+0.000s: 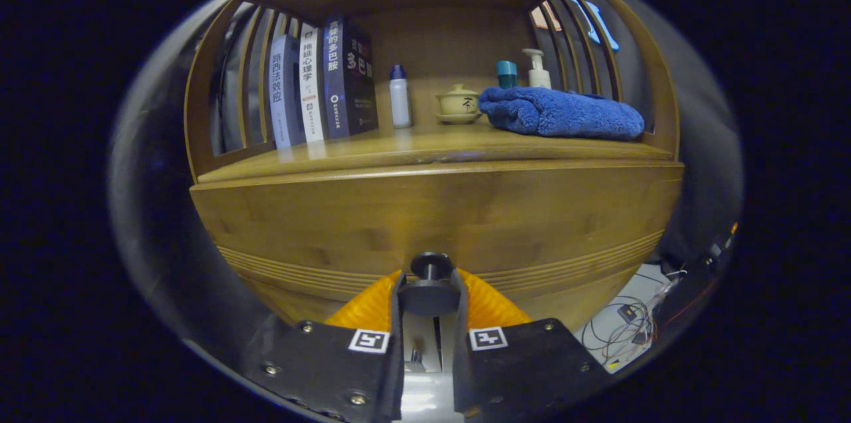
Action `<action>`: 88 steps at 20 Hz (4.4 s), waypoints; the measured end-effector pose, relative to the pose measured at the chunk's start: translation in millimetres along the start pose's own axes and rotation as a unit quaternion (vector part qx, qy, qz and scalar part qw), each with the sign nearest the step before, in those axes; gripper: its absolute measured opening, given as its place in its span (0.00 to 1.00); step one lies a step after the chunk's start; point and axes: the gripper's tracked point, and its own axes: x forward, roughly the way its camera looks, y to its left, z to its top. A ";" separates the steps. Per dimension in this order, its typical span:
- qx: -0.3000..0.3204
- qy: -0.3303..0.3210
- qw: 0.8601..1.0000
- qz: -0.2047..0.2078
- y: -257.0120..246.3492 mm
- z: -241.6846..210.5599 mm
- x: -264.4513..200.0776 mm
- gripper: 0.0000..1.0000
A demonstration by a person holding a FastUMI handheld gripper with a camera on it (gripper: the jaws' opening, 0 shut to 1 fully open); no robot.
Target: Pull open the drawer, take out the items inside it, and place them on the countertop above the cabinet.
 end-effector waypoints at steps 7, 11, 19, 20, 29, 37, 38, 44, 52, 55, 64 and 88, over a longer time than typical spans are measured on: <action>0.023 0.025 0.998 -0.049 -2.9 -30.4 -72.7 0.30; 0.033 0.042 0.996 -0.078 -5.9 -45.6 -116.5 0.30; 0.037 0.072 0.991 -0.108 -5.9 -71.7 -162.9 0.29; 0.040 0.068 0.991 -0.108 -5.4 -70.6 -161.8 0.30; 0.036 0.060 0.992 -0.102 -6.0 -70.9 -161.5 0.29; 0.071 0.002 0.996 -0.059 6.1 -48.4 -166.4 0.63; 0.074 -0.006 0.995 -0.065 2.1 -45.4 -167.8 0.68; 0.077 -0.068 0.994 -0.047 12.2 -14.0 -177.5 0.67; 0.032 -0.107 0.992 -0.061 28.8 69.0 -190.0 0.67; 0.053 -0.082 0.990 -0.098 17.2 95.5 -177.5 0.67; 0.112 0.109 0.973 -0.167 -19.5 61.8 -101.1 0.68; 0.069 0.173 0.963 -0.196 -13.8 57.8 -73.4 0.16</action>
